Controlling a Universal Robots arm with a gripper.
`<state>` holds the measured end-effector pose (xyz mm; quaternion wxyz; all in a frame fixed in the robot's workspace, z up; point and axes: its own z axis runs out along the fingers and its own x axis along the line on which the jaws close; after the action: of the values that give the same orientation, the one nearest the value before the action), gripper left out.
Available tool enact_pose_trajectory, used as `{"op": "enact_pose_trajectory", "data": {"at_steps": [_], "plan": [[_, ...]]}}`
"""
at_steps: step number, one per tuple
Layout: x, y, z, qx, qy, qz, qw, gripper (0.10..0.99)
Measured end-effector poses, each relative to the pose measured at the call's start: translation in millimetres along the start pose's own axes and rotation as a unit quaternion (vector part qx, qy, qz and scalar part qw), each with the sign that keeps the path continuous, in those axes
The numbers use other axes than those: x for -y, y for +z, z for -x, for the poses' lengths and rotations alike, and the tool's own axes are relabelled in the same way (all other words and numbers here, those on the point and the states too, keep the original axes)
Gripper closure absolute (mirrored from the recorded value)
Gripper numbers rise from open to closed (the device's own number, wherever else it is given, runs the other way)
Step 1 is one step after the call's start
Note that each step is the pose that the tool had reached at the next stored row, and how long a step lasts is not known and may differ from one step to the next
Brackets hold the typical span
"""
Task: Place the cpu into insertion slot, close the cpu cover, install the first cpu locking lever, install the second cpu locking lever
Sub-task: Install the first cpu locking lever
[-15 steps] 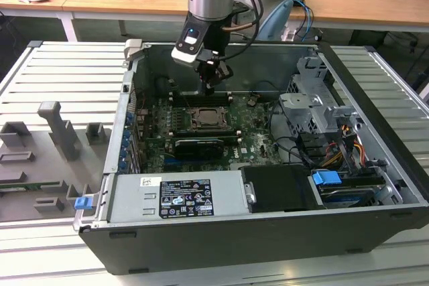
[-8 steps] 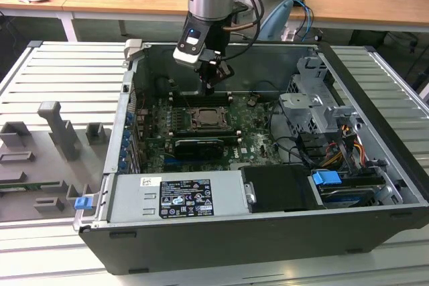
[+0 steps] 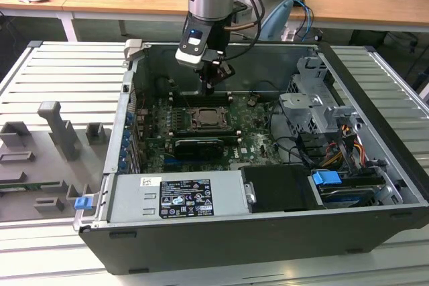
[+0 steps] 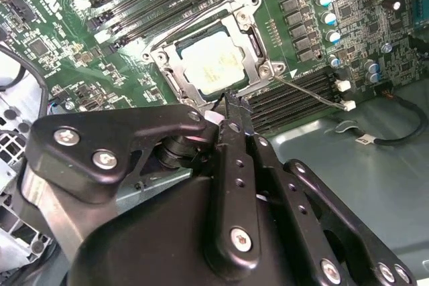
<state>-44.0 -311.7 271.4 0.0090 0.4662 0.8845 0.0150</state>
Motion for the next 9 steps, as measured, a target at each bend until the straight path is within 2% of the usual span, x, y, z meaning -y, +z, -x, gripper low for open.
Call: {"op": "enact_pose_trajectory", "data": {"at_steps": [9], "plan": [[0.0, 0.0, 0.0, -0.0011, -0.031, 0.0001, 0.9995, 0.98]]}}
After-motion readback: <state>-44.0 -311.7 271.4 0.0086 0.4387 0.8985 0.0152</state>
